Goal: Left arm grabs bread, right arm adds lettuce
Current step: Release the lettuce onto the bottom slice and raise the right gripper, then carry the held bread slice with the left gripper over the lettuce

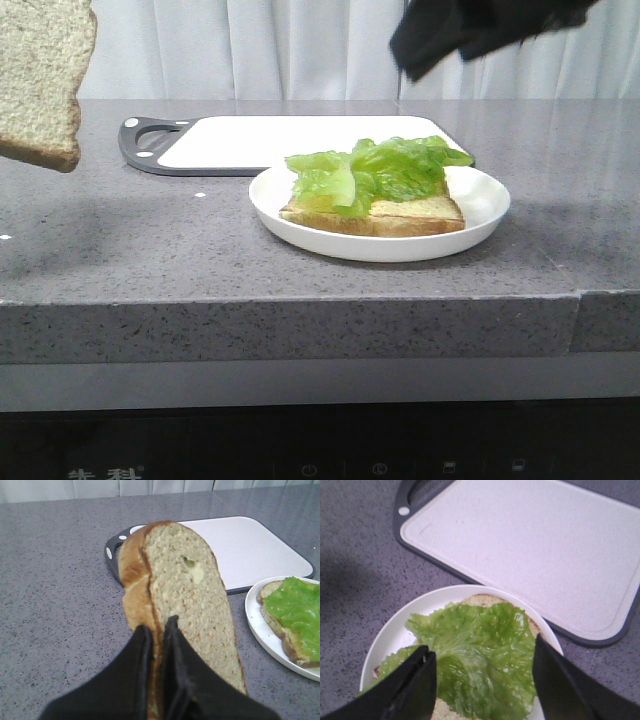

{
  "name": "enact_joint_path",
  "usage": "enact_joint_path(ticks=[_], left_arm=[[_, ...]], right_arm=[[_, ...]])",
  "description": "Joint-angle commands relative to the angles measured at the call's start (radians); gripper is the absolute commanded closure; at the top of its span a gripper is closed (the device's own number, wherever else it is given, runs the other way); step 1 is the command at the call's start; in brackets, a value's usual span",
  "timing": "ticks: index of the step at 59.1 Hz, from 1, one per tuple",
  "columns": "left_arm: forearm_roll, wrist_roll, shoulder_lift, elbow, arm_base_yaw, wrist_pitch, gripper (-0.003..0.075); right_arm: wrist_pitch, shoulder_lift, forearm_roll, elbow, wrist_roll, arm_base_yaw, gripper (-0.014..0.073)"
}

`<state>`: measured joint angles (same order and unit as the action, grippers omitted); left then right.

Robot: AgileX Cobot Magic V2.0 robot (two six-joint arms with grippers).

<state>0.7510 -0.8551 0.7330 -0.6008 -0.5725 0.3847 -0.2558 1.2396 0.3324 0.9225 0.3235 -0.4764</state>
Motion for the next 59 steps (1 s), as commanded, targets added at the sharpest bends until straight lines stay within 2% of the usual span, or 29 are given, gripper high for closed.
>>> enact_joint_path(ticks=[1,4,12,16,37,49,59], left_arm=[[0.012,-0.011,-0.008,-0.028,-0.004,-0.055,0.0741],[0.012,-0.011,-0.008,-0.028,-0.004,-0.053,0.0741],[0.011,-0.011,-0.008,-0.028,-0.004,-0.051,0.0741],[0.009,-0.011,-0.008,-0.028,-0.004,-0.051,0.0741],[-0.040,-0.011,0.010,-0.031,-0.004,-0.091,0.0741],[-0.245,-0.009,0.123,-0.116,-0.004,-0.188,0.0741],[-0.371,0.010,0.256,-0.220,-0.024,-0.236,0.0740]], right_arm=[[0.045,-0.108,0.012,0.014,0.007,0.001,0.0237],[0.042,-0.146,0.012,-0.002,0.007,0.001,0.0310],[0.043,-0.276,0.012,-0.068,0.007,0.001,0.0577],[0.043,-0.341,0.012,-0.110,0.007,0.001,0.0666],[0.048,-0.791,0.030,-0.414,0.005,0.001,0.0653],[0.046,-1.014,0.043,-0.510,0.004,0.001,0.0653],[0.017,-1.068,0.043,-0.520,0.004,0.001,0.0653]])
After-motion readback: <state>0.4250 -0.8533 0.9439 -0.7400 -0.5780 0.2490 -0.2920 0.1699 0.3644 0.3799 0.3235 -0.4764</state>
